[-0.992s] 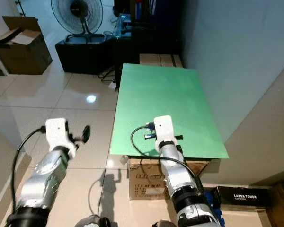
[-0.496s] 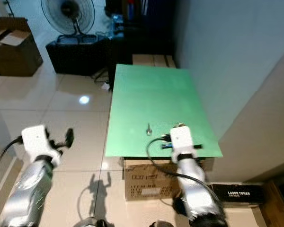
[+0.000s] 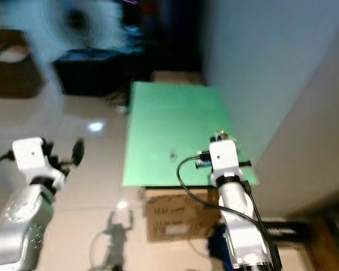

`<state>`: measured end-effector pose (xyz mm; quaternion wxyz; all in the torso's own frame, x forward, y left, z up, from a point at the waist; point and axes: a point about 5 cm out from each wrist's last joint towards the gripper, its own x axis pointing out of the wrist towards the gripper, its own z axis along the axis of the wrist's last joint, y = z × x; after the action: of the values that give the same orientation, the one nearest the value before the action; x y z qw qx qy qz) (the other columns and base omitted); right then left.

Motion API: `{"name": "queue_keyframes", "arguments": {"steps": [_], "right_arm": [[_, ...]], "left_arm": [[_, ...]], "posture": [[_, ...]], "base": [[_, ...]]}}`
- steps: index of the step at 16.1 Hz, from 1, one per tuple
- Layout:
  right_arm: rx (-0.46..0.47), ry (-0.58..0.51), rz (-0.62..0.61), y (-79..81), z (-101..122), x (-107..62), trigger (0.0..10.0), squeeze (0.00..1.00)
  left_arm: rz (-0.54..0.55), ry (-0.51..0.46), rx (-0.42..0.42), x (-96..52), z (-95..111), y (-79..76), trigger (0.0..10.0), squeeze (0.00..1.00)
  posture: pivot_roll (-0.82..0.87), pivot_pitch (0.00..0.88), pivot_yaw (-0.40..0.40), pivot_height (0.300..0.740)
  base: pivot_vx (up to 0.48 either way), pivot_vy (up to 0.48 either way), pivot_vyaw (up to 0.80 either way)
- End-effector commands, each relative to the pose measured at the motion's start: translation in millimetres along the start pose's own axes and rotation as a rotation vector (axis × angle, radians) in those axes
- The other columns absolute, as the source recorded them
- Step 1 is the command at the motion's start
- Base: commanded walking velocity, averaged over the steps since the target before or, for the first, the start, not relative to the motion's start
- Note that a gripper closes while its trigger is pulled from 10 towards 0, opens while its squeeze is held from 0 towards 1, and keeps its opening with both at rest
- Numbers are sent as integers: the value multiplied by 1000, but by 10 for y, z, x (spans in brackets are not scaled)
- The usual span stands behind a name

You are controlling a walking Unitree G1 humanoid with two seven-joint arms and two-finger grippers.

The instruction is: Hang keys on a hook

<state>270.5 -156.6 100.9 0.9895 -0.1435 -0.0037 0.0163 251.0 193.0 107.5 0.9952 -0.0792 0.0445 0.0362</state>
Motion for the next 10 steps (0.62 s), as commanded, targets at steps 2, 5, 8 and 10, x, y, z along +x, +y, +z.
{"name": "queue_keyframes", "arguments": {"steps": [2, 5, 8, 10], "right_arm": [[-1, 15, -6, 22, -28, 11, 0, 0], [3, 36, 3, 54, -48, 27, 0, 0], [-6, 62, 28, 99, -89, 53, 0, 0], [-1, 70, 36, 143, -81, 95, 0, 0]], "left_arm": [[-20, 5, 7, 43, -12, -81, 10000, 0], [-32, 25, 19, 71, -34, -109, 10000, 0], [-34, 37, 32, 83, -64, -125, 10000, 0], [-36, 39, 52, 101, -41, -120, 10000, 0]], "posture": [[-105, 0, 18, 740], [-108, 0, 22, 740], [-96, 0, 28, 740], [-73, 0, 28, 740]], "base": [[0, 0, 0], [0, 0, 0], [0, 0, 0], [0, 0, 0]]}}
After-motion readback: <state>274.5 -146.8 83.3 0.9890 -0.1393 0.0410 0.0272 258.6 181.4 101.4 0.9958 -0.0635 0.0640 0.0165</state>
